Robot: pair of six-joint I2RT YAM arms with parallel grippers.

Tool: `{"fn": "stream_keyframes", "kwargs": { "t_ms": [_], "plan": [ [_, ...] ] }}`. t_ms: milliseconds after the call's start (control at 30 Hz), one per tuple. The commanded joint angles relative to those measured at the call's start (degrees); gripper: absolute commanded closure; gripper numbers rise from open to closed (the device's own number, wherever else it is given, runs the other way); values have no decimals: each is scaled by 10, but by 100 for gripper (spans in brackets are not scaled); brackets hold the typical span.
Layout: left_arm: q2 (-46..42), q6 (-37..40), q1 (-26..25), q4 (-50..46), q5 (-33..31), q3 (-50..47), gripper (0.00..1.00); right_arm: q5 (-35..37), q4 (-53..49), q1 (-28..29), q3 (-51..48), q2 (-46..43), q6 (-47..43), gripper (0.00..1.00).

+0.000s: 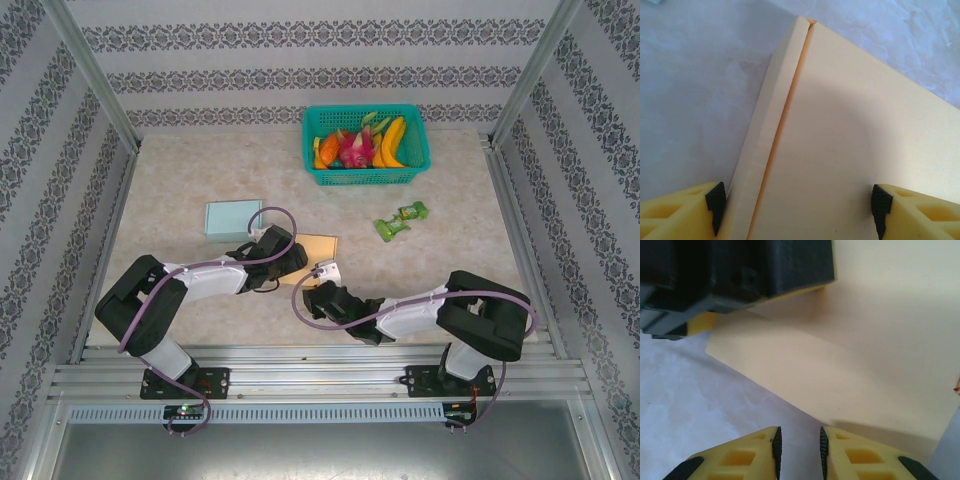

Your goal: Fold the paper box

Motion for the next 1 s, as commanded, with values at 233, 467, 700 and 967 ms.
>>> {"fn": "stream_keyframes", "kwargs": {
  "t_ms": [233,467,700,967],
  "plan": [
    [50,19,-1,-151,-5,-36,24,-2,59,-46,3,66,-34,72],
    [45,20,-1,-150,-2,-40,24,-3,51,-62,12,62,-35,72],
    [45,24,-2,-148,5,-40,23,0,51,-88,26,83,-51,72],
    [45,24,-2,-155,4,-32,24,-52,56,-91,11,40,-9,71]
  ]
}}
